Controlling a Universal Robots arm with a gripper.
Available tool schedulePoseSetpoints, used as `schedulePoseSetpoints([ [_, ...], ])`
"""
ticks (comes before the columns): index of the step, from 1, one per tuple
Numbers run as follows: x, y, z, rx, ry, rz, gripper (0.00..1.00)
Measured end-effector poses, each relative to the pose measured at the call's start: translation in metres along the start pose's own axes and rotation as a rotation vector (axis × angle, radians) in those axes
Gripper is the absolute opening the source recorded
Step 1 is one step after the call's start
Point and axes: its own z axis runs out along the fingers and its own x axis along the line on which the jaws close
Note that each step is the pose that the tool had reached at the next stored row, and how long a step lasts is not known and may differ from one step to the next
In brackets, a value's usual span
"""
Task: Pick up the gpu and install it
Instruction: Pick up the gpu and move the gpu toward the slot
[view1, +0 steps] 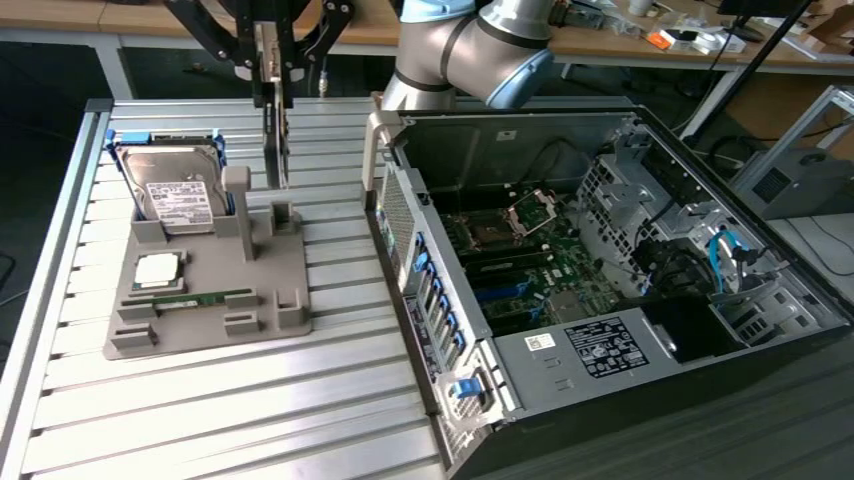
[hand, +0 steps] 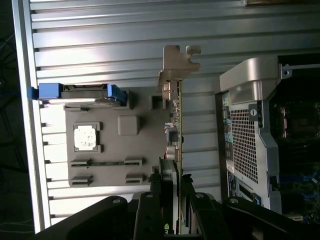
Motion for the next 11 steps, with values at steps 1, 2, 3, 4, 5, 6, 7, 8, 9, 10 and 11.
schedulePoseSetpoints([
  [1, 0.0000, 0.0000, -0.0005, -0.0001, -0.0001, 0.000, 0.27],
  [2, 0.0000, 0.0000, -0.0013, 0.0000, -0.0001, 0.000, 0.27],
  [3, 0.0000, 0.0001, -0.0020, 0.0000, 0.0000, 0.000, 0.27],
  [4, -0.0001, 0.0001, -0.0025, 0.0000, 0.0000, 0.000, 0.27],
  [5, -0.0001, 0.0001, -0.0032, 0.0000, -0.0001, 0.000, 0.27],
  [6, -0.0001, 0.0001, -0.0039, 0.0000, 0.0000, 0.000, 0.27],
  [7, -0.0001, 0.0002, -0.0044, 0.0000, 0.0000, 0.000, 0.27],
  [8, -0.0001, 0.0002, -0.0053, 0.0000, 0.0000, 0.000, 0.27],
  [9, -0.0002, 0.0002, -0.0062, 0.0000, 0.0000, 0.000, 0.27],
  [10, -0.0002, 0.0003, -0.0071, 0.0000, 0.0001, 0.000, 0.27],
  [11, -0.0002, 0.0003, -0.0076, 0.0000, 0.0000, 0.000, 0.27],
])
